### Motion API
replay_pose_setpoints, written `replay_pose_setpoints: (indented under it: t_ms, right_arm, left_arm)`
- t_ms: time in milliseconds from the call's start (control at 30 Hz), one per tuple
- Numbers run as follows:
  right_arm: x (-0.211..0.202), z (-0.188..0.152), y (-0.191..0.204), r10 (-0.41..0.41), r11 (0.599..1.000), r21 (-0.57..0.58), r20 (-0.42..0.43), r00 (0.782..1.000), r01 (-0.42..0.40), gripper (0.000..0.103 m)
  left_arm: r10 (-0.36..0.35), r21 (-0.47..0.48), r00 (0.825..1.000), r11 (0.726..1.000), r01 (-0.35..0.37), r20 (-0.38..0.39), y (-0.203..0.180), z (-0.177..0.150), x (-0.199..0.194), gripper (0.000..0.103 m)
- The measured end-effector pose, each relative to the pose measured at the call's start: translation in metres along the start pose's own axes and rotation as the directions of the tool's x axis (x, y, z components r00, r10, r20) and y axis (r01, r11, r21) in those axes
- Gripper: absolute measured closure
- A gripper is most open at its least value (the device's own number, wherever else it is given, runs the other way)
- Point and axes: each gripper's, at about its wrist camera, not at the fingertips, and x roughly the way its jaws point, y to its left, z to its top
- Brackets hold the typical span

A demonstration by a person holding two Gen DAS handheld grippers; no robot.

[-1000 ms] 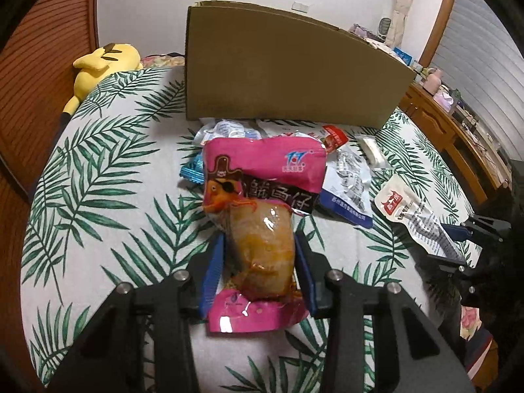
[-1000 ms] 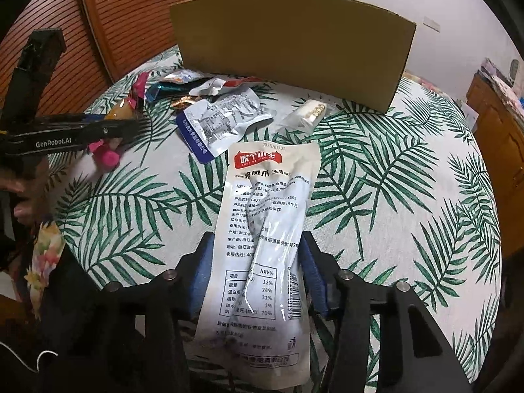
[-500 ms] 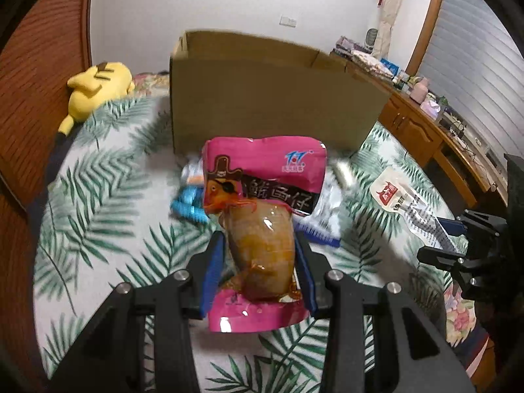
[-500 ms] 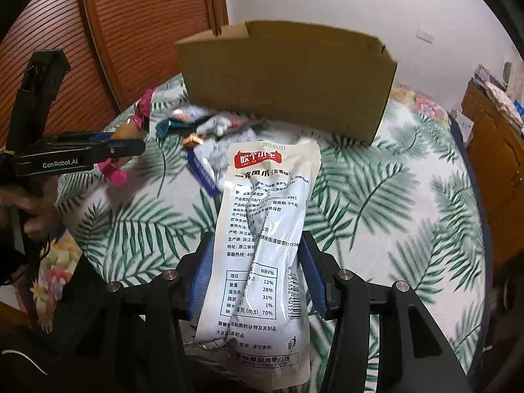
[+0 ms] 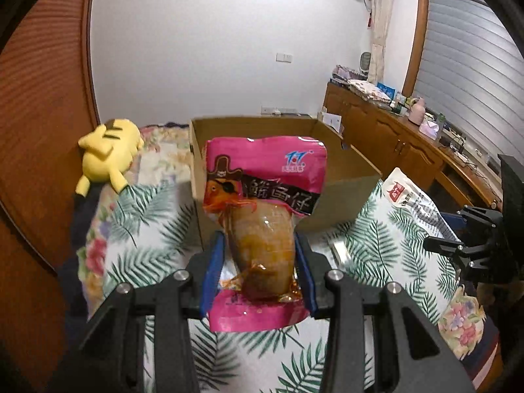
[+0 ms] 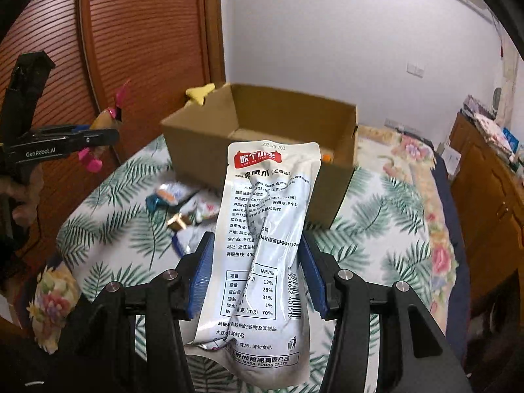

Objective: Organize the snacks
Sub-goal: 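Lift both held snacks and carry them over the cardboard box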

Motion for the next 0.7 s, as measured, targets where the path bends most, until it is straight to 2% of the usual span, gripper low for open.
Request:
replay_pose_setpoints:
  t_ms: [300, 700]
  right_arm:
    - [0.011, 0.035, -0.021, 0.003, 1.000, -0.015, 0.042, 0.999, -0.003, 0.051]
    - [0.065, 0.086, -0.055, -0.006, 1.000, 0.011, 0.053, 0.999, 0.006, 0.051]
  left_arm:
    - [0.012, 0.027, 1.000, 1.000, -0.012, 0.013, 0.000, 0.037, 0.016, 0.063]
    - [-0.015, 0.045, 1.000, 0.999, 0.015, 0.005, -0.012, 0.090, 0.083, 0.063]
